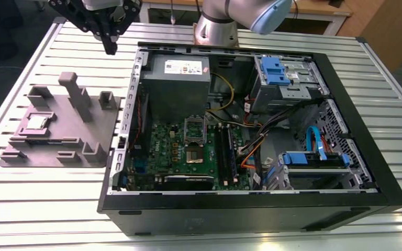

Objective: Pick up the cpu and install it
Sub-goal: 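Reach for the cpu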

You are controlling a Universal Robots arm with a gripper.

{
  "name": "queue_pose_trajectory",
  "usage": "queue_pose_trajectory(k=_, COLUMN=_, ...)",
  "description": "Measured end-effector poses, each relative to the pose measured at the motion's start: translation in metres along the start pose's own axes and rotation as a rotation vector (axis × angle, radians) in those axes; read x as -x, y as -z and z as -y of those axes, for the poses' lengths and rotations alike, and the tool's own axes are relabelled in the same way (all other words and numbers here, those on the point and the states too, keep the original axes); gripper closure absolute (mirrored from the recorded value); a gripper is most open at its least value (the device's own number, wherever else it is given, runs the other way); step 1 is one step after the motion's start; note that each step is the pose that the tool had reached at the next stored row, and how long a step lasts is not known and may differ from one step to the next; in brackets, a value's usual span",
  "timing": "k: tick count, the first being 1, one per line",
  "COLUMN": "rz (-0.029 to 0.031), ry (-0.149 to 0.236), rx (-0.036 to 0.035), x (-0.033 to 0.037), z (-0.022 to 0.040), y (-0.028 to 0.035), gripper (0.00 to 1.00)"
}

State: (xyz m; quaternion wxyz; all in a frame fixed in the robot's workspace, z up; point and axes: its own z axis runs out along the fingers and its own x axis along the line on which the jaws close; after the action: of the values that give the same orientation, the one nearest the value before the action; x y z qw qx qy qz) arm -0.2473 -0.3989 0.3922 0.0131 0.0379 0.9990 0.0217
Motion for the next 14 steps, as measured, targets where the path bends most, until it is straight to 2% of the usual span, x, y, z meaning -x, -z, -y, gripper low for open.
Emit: queue_pose_trajectory(k=14, rz=-0.0001, ry=0.000, rx=-0.0001, x=-0.0074, z=0.0006, y=0.0002, gripper=0.90)
